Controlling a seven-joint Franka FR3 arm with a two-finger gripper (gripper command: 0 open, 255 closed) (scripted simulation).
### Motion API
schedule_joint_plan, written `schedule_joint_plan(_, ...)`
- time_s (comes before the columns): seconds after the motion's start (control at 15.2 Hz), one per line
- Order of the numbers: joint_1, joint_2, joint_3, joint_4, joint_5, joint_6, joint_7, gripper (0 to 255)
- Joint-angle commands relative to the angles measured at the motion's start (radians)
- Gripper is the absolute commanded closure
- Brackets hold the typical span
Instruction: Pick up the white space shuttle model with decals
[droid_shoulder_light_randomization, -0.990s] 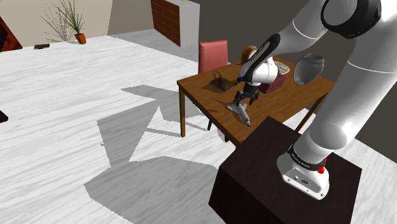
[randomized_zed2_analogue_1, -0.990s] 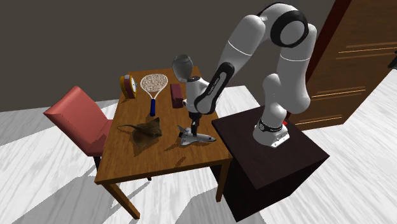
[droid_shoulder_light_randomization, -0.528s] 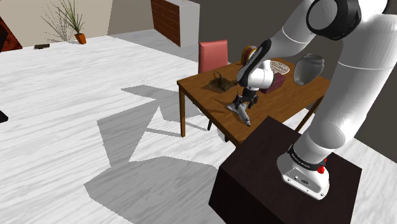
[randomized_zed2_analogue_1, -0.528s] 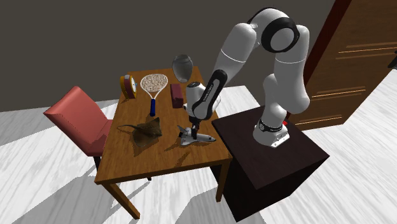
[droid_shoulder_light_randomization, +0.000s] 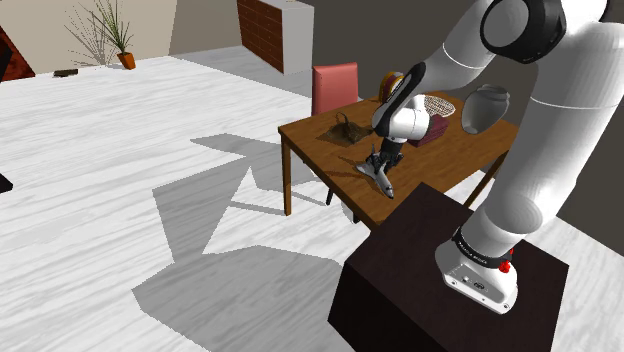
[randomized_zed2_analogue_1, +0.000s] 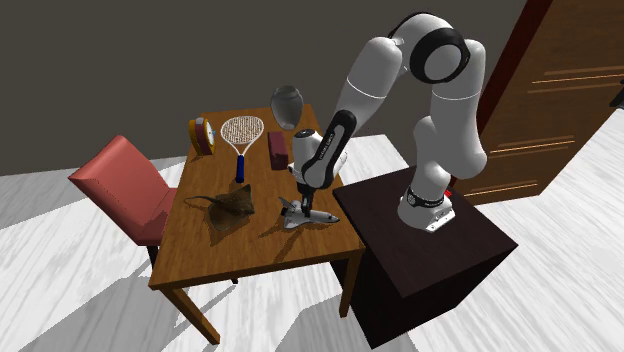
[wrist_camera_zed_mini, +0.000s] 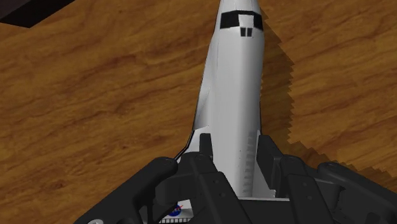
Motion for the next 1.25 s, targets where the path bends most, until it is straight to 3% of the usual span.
schedule_joint_plan(0.0, 0.0, 0.001, 0.0, 0.0, 0.0, 0.0, 0.0, 255)
schedule_joint_plan(1.06, 0.048, -0.241, -0.098, -0.028, -0.265, -0.183, 0.209, 255)
schedule_joint_plan(1.19, 0.047, -0.243, -0.098, -0.028, -0.267, -0.185, 0.211, 255)
